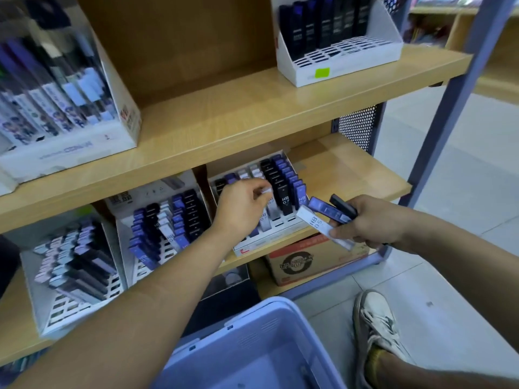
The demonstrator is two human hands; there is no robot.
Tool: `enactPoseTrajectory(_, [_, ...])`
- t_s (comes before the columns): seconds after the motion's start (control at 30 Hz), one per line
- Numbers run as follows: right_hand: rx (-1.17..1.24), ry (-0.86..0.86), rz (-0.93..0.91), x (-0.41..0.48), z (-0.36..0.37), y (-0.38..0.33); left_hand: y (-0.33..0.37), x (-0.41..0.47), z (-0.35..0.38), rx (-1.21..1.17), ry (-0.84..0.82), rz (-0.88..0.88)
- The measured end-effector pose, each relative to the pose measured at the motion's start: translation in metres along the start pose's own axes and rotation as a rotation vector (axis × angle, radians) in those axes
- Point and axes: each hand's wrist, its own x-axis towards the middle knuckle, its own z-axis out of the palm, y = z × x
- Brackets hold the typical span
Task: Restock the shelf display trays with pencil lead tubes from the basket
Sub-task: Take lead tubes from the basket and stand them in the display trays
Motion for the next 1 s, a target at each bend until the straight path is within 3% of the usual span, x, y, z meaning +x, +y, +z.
enactPoseTrajectory(0.2, [0.046, -0.025, -0.004, 0.0, -0.002, 0.0, -0.002, 0.005, 0.003, 0.05, -0.062, 0.027])
enactPoseTrajectory(0.33, [0.11, -0.036, -0.01, 0.001, -0.001, 0.0, -0.007, 0.007, 0.009, 0.047, 0.02, 0.058])
enactPoseTrajectory(0.47, [0.199, -0.034, -0.006, 0.001, 0.002, -0.003, -0.017, 0.016, 0.02, 0.214, 0.08, 0.185])
enactPoseTrajectory(0.57, [0.284, -0.035, 0.006, 0.0, 0.006, -0.008, -0.02, 0.014, 0.02, 0.269, 0.098, 0.179])
enactPoseTrajectory(0.63, [0.328, -0.038, 0.0, -0.001, 0.011, -0.012, -0.012, 0.002, 0.013, 0.165, 0.114, 0.143])
enactPoseTrajectory(0.77, [0.421, -0.06, -0.023, -0.001, 0.03, -0.021, 0.013, -0.038, -0.007, -0.564, -0.137, -0.238])
enactPoseTrajectory(0.8, [0.425, -0.075, -0.029, -0.001, 0.037, -0.023, 0.013, -0.048, -0.01, -0.648, -0.175, -0.296])
enactPoseTrajectory(1.0, [0.324, -0.146, -0.045, -0.003, 0.078, -0.04, -0.007, -0.083, -0.051, -0.747, -0.189, -0.395])
